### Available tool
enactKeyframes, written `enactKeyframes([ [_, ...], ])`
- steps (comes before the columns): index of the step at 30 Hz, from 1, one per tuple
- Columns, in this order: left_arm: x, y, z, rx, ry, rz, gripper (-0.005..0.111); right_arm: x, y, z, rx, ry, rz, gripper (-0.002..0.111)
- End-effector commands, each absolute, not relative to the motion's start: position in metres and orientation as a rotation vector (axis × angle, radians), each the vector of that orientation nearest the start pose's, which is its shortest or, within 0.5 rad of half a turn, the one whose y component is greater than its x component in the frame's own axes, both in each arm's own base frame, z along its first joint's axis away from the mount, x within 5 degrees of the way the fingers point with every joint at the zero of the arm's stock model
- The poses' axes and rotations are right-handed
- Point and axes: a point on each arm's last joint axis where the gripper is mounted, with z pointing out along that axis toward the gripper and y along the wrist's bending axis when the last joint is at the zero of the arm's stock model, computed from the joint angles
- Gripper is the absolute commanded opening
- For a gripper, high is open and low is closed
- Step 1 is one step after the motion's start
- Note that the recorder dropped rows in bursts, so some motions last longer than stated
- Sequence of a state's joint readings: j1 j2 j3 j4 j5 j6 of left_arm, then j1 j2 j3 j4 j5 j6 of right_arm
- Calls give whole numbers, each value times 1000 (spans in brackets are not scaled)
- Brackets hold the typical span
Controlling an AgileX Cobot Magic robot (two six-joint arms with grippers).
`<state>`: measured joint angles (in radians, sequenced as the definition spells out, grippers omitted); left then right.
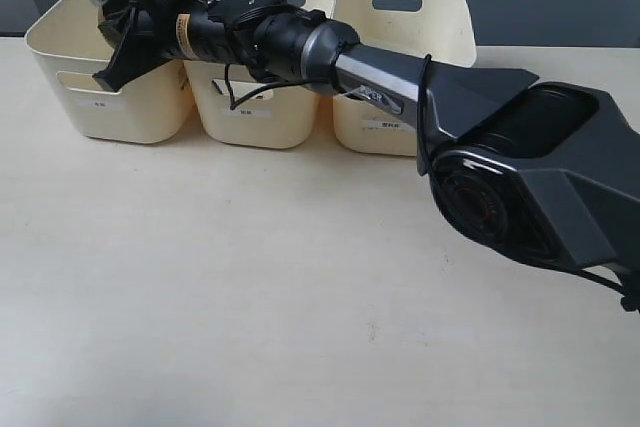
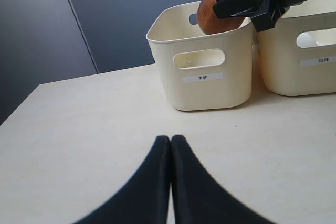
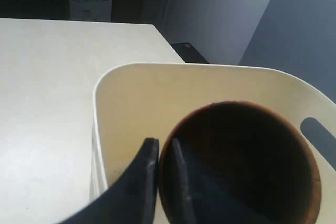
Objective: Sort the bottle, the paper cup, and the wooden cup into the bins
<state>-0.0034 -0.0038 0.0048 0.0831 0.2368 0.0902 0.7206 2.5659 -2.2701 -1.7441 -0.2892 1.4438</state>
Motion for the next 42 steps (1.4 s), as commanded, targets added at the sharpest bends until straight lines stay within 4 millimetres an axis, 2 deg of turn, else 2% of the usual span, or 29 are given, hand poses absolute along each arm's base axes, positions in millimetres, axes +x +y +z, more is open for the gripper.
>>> enactKeyframes([
  [1, 56, 1, 192, 133, 1712, 137, 0, 432, 408, 192, -1041, 1526, 547, -1],
  [8, 56, 1, 192, 133, 1712, 137, 0, 435, 408, 172, -1032, 1565, 527, -1],
  [17, 56, 1, 192, 133, 1712, 137, 0, 435, 409, 170, -1043, 1566, 534, 0],
  [19, 56, 1, 192, 133, 1712, 137, 0, 434, 409, 170, -1051, 1563, 544, 6],
  [22, 56, 1, 192, 133, 1712, 137, 0, 434, 409, 170, -1049, 1564, 541, 23],
  [24, 56, 1, 192, 133, 1712, 137, 0, 435, 409, 170, -1046, 1565, 537, 29],
  [36, 56, 1, 192, 133, 1712, 137, 0, 435, 408, 170, -1037, 1567, 526, 28],
  [39, 56, 1, 192, 133, 1712, 137, 0, 433, 409, 178, -1042, 1550, 535, 28],
  [42, 56, 1, 192, 133, 1712, 137, 0, 429, 409, 198, -1052, 1511, 564, 28],
])
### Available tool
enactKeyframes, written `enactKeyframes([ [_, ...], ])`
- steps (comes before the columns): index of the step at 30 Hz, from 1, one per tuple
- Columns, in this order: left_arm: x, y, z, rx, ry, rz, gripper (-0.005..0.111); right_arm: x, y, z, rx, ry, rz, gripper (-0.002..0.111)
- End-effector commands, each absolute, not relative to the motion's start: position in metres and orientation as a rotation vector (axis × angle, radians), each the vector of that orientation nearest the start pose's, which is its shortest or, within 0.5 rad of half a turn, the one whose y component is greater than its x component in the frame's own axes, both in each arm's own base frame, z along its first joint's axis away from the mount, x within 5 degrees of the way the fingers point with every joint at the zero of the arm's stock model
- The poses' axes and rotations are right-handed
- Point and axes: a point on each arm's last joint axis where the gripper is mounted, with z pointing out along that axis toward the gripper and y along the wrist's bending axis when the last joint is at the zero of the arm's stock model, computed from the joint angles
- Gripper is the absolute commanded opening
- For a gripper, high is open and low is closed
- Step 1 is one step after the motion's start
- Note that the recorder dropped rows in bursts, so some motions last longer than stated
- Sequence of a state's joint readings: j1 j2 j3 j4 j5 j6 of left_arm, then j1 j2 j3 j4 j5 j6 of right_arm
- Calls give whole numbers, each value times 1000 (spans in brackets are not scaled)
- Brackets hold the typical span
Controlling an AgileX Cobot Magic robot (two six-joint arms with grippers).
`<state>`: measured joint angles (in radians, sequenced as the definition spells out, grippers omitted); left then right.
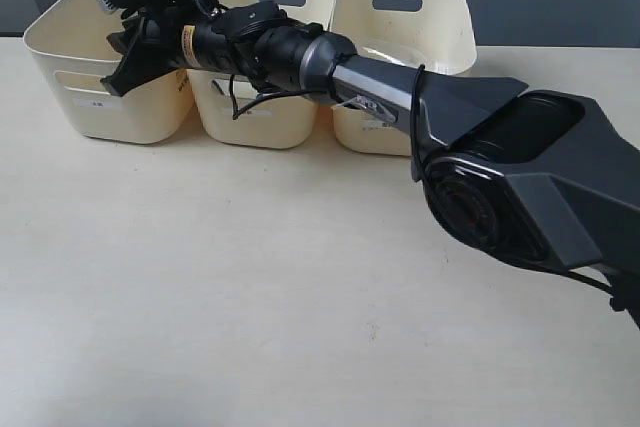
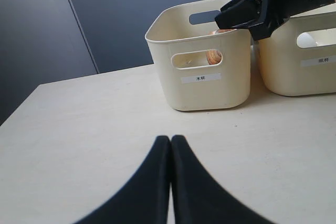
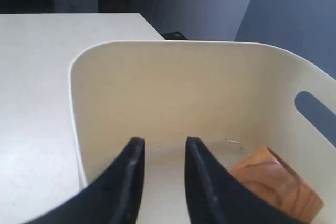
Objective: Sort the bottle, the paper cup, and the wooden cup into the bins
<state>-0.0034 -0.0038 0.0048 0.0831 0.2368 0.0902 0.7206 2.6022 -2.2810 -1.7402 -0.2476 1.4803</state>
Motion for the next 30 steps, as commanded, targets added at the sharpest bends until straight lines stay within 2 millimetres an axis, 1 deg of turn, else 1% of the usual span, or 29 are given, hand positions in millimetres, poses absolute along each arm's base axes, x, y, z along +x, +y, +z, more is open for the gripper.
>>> enactKeyframes([
  [1, 56, 1, 192, 133, 1712, 137, 0, 427, 409, 208, -1057, 1491, 579, 28],
  [4, 56, 1, 192, 133, 1712, 137, 0, 415, 409, 242, -1082, 1429, 663, 28],
  [5, 56, 1, 192, 133, 1712, 137, 0, 410, 408, 256, -1084, 1410, 708, 28],
  [8, 56, 1, 192, 133, 1712, 137, 0, 394, 406, 287, -1113, 1364, 836, 28],
  [14, 56, 1, 192, 133, 1712, 137, 0, 358, 398, 338, -1188, 1326, 1138, 28],
  [16, 56, 1, 192, 133, 1712, 137, 0, 348, 394, 352, -1228, 1294, 1188, 28],
  [19, 56, 1, 192, 133, 1712, 137, 0, 333, 392, 361, -1320, 1238, 1254, 28],
  [21, 56, 1, 192, 133, 1712, 137, 0, 327, 390, 362, -1369, 1216, 1289, 28],
  [24, 56, 1, 192, 133, 1712, 137, 0, 324, 390, 362, -1400, 1203, 1312, 28],
  [30, 56, 1, 192, 133, 1712, 137, 0, 324, 390, 362, -1400, 1203, 1312, 28],
])
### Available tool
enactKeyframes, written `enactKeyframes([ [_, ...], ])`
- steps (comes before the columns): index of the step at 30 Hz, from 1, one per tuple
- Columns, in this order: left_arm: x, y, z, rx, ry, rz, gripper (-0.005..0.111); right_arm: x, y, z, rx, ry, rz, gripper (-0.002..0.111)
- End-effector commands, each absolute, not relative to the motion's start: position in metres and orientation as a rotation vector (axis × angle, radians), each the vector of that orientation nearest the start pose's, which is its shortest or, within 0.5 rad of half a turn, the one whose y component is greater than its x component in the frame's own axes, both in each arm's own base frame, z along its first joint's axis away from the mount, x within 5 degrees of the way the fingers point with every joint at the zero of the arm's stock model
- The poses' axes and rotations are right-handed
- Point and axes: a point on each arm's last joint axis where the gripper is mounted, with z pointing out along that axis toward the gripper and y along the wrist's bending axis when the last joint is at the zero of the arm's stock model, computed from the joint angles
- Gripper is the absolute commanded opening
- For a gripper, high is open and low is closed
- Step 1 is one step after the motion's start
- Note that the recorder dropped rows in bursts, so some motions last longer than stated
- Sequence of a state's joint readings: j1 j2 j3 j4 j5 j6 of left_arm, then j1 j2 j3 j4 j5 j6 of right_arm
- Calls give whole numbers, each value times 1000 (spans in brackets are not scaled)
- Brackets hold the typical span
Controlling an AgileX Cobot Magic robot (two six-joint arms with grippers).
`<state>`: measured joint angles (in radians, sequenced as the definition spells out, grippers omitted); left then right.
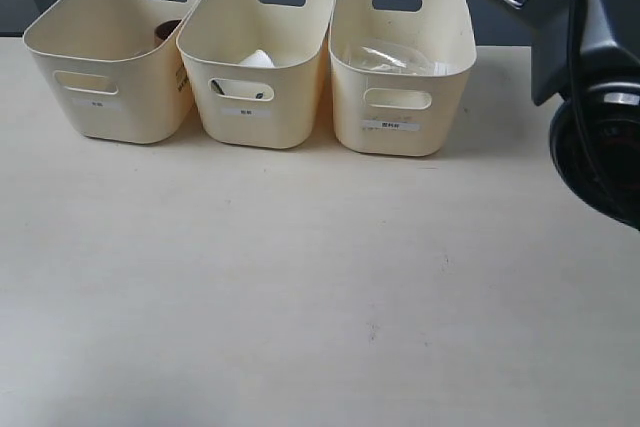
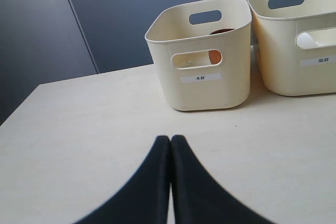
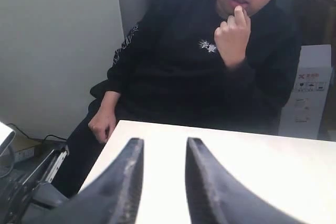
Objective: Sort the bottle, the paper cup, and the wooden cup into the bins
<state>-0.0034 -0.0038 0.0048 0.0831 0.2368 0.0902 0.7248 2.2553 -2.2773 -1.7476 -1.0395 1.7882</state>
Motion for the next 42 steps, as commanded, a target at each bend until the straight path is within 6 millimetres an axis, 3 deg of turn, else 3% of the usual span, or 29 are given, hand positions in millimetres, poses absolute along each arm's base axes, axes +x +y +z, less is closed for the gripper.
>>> enactKeyframes([
  [1, 56, 1, 192, 133, 1712, 137, 0, 324, 390, 362, -1400, 1203, 1312, 28],
  [30, 56, 1, 192, 133, 1712, 137, 0, 313, 401, 363, -1400, 1191, 1313, 28],
  [37, 56, 1, 192, 133, 1712, 137, 0, 299, 389, 395, -1406, 1123, 1310, 28],
  [42, 56, 1, 192, 133, 1712, 137, 0, 289, 378, 420, -1325, 1191, 1374, 28],
])
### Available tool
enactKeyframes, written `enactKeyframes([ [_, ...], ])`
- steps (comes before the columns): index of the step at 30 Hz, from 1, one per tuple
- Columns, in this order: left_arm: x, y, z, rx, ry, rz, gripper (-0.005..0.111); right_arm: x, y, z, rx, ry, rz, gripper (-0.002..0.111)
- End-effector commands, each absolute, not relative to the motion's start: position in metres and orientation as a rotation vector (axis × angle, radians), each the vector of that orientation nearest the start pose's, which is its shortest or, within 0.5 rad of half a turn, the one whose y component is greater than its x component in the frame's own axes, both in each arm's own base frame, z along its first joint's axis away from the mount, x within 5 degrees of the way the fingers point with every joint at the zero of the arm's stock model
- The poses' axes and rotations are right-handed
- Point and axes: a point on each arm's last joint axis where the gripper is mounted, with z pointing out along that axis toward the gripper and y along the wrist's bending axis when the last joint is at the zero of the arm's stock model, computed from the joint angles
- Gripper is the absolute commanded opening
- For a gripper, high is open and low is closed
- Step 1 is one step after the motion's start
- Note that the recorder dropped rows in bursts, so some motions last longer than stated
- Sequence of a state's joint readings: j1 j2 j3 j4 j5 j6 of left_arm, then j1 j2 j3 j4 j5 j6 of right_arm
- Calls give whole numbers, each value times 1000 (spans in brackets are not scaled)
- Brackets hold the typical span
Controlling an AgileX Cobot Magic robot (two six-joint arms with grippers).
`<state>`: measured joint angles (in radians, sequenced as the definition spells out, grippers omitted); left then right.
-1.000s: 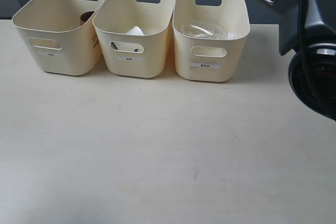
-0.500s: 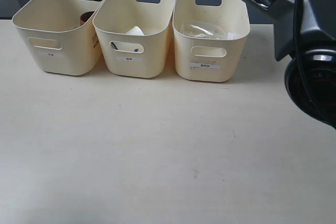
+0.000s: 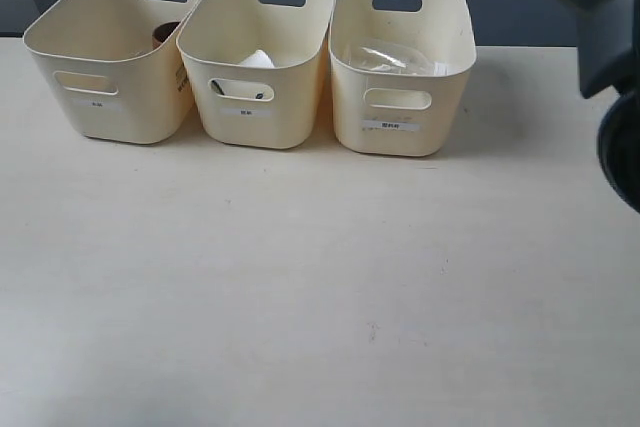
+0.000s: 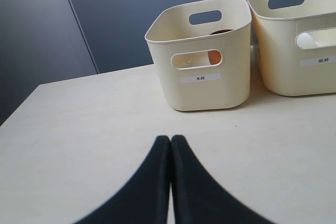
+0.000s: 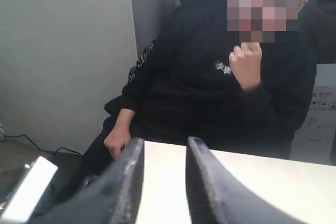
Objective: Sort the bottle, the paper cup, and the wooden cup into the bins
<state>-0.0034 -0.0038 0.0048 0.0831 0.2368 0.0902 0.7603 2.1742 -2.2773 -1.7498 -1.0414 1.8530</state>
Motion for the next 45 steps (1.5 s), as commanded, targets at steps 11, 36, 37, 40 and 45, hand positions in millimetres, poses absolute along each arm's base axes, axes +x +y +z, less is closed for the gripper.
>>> enactKeyframes([
  [11, 56, 1, 192, 133, 1712, 137, 0, 269, 290, 356, -835, 1670, 781, 28],
  [36, 56, 1, 192, 133, 1712, 137, 0, 112, 17, 286, -92, 1667, 176, 28],
  [37, 56, 1, 192, 133, 1712, 137, 0, 105, 14, 283, -69, 1645, 156, 28],
  [40, 56, 1, 192, 133, 1712, 137, 0, 86, 5, 271, -3, 1585, 87, 28],
  [45, 56, 1, 192, 133, 1712, 137, 0, 67, 4, 252, 28, 1522, 45, 28],
])
